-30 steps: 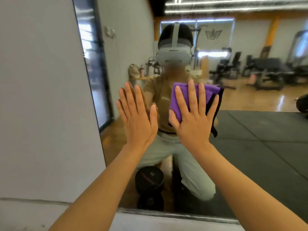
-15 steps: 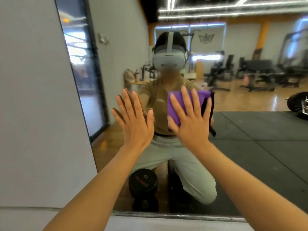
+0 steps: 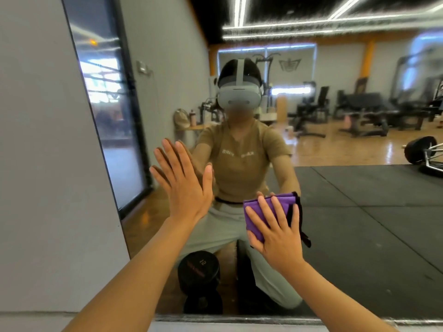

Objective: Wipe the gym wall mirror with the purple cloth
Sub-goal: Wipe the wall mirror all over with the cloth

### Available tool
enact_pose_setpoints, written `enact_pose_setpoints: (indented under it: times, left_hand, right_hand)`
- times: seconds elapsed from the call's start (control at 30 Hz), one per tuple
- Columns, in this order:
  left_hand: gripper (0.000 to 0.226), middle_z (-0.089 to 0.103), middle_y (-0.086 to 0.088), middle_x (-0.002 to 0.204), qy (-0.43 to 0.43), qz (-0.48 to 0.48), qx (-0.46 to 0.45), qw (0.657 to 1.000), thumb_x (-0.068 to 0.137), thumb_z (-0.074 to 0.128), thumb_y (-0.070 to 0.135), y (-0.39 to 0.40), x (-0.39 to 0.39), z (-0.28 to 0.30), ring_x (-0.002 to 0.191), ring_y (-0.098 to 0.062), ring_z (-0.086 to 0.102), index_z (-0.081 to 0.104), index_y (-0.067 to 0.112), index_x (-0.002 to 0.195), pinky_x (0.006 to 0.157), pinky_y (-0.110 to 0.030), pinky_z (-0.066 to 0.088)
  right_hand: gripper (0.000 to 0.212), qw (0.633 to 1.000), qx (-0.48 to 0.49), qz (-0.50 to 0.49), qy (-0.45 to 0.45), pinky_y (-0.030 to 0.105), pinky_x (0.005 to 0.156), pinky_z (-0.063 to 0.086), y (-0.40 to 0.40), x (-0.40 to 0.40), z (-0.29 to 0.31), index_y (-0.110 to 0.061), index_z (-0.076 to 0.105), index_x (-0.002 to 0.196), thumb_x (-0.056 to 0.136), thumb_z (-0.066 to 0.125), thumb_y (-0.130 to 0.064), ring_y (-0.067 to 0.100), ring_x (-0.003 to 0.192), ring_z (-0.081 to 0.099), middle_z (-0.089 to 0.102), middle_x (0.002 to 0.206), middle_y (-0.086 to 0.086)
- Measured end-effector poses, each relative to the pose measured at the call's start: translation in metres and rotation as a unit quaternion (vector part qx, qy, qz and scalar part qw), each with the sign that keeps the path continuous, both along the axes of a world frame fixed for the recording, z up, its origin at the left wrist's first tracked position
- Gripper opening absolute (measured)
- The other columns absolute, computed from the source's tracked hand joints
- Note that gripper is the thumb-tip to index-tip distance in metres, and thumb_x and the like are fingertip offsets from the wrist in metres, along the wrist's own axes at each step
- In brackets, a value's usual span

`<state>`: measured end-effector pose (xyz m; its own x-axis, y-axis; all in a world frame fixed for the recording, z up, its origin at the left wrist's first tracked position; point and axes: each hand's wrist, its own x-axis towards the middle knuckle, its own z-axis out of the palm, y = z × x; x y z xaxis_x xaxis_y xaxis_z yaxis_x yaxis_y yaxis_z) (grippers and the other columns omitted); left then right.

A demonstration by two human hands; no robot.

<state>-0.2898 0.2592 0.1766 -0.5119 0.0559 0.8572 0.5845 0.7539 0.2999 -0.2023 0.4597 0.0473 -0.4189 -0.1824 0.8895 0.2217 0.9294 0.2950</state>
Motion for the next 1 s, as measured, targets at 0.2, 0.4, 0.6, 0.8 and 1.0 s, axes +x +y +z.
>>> enact_pose_setpoints:
  times: [0.2, 0.4, 0.6, 0.8, 1.0]
  left_hand:
    - [0.109, -0.016, -0.023, 0.165, -0.031, 0.008, 0.008, 0.999, 0.090, 0.028, 0.079, 0.009, 0.009, 0.005, 0.152, -0.042, -0.017, -0.013, 0.003, 0.157, 0.119, -0.057, -0.015]
    - [0.098, -0.015, -0.020, 0.166, -0.016, -0.025, 0.041, 0.999, 0.096, 0.032, 0.065, 0.022, 0.017, 0.007, 0.153, -0.035, -0.015, -0.008, 0.002, 0.158, 0.119, -0.047, -0.022]
    - [0.077, -0.014, -0.012, 0.168, 0.027, -0.060, 0.000, 0.998, 0.102, 0.033, 0.047, 0.045, 0.025, 0.003, 0.154, -0.032, -0.014, -0.002, 0.013, 0.161, 0.119, -0.063, -0.012]
    - [0.095, -0.016, -0.014, 0.167, 0.017, -0.029, -0.033, 0.999, 0.094, 0.032, 0.071, 0.069, 0.028, 0.002, 0.152, -0.042, -0.016, -0.008, 0.016, 0.161, 0.112, -0.073, -0.012]
    - [0.103, -0.027, -0.005, 0.165, 0.015, -0.028, -0.045, 0.998, 0.089, 0.028, 0.080, 0.068, 0.029, 0.002, 0.150, -0.039, -0.022, -0.016, 0.018, 0.159, 0.111, -0.069, -0.016]
  right_hand:
    - [0.065, 0.998, -0.018, 0.017, 0.054, 0.061, 0.122, 0.009, 0.011, 0.002, 0.087, -0.029, 0.029, 0.159, 0.099, 0.044, -0.052, 0.030, 0.153, 0.019, 0.022, 0.166, 0.006]
    - [0.060, 0.991, -0.052, -0.007, 0.127, 0.065, 0.120, 0.013, 0.032, 0.000, 0.198, -0.025, 0.031, 0.159, 0.105, 0.035, -0.052, 0.034, 0.152, 0.022, 0.025, 0.165, 0.010]
    - [0.067, 0.997, -0.034, -0.003, 0.073, 0.068, 0.119, 0.011, 0.036, 0.012, 0.084, -0.026, 0.021, 0.161, 0.101, 0.042, -0.050, 0.036, 0.154, 0.015, 0.016, 0.167, 0.010]
    - [0.068, 0.999, 0.019, -0.039, -0.029, 0.059, 0.121, 0.004, 0.067, 0.038, -0.005, -0.035, 0.022, 0.157, 0.096, 0.041, -0.054, 0.027, 0.156, 0.002, 0.027, 0.162, 0.003]
    - [0.066, 0.999, 0.021, 0.000, 0.036, 0.060, 0.122, 0.005, 0.073, 0.032, 0.094, -0.033, 0.022, 0.159, 0.100, 0.039, -0.055, 0.030, 0.154, 0.016, 0.014, 0.167, 0.003]
